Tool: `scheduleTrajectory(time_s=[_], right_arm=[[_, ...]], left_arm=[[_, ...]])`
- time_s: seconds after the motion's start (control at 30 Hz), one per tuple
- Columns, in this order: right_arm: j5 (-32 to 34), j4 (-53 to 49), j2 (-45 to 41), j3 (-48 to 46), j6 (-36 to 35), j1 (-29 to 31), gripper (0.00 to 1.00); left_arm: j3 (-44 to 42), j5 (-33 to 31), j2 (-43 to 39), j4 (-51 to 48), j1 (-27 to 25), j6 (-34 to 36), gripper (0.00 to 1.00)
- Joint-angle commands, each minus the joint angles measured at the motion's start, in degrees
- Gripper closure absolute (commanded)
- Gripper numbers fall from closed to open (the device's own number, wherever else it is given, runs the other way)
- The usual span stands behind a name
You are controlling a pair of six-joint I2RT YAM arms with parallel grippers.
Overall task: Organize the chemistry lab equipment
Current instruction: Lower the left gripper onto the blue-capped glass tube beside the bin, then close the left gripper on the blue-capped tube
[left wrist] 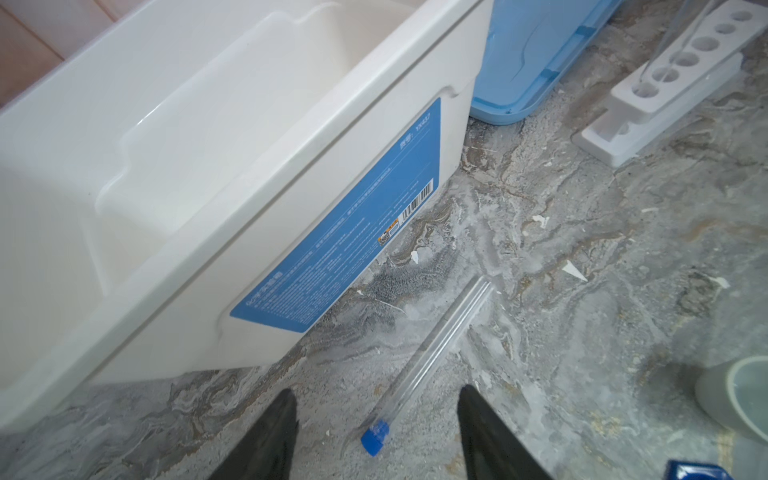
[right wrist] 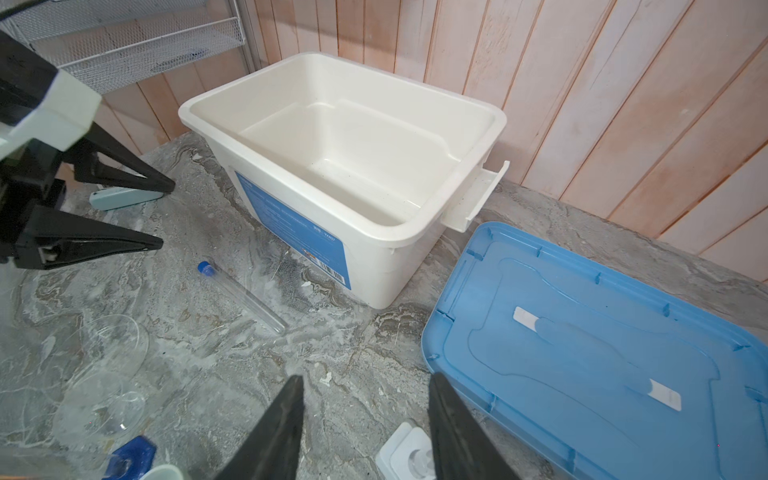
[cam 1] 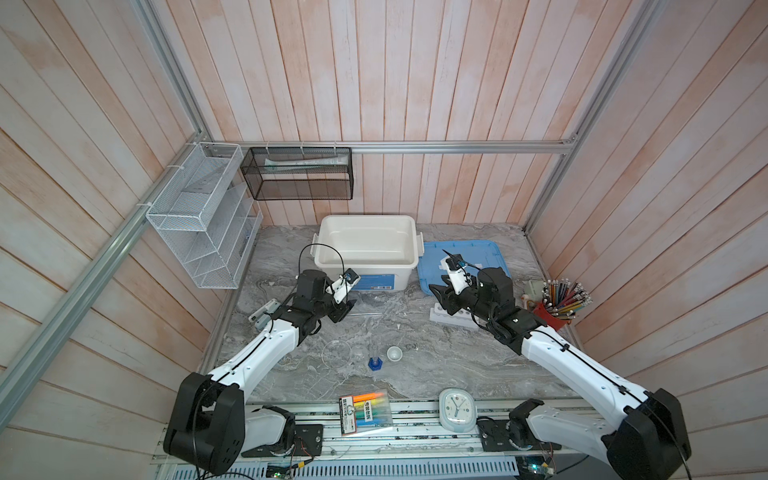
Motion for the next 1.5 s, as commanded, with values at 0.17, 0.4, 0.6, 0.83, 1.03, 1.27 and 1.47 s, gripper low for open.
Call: scheduleTrajectory(time_s=[0.17, 0.4, 0.6, 0.83, 1.03, 1.27, 1.47], right_arm=[[-2.8, 5.0, -1.0, -2.7, -0.3, -0.4, 0.50], [-4.1, 6.1, -0.9, -3.7, 0.5, -0.5, 0.50], [-5.4, 7.1, -0.6, -4.3, 1.0, -1.0, 0.50], [-6.6, 7.5, 0.4, -4.4, 1.2, -2.0, 0.50], [-7.4, 8.2, 0.8, -4.6, 1.5, -2.7, 0.50], [-7.6, 8.8, 1.0, -5.2, 1.9, -2.9, 0.50], [-7.6, 8.7, 1.0, -5.4, 2.0, -3.1, 0.50]], left_arm=[[6.1, -2.7, 8.4, -8.5, -2.1, 14.4, 0.39], [8.1, -5.2, 14.5, -10.0, -3.9, 17.4, 0.41], [8.2, -6.9, 17.2, -9.3, -4.1, 18.2, 0.46], [7.8, -7.7, 19.6, -8.2, -4.5, 18.8, 0.53], [7.7, -8.8, 20.7, -7.4, -4.5, 19.5, 0.53], [8.9, -9.3, 23.0, -7.7, -4.9, 19.8, 0.53], [8.0, -9.7, 23.6, -7.4, -5.0, 20.1, 0.53]])
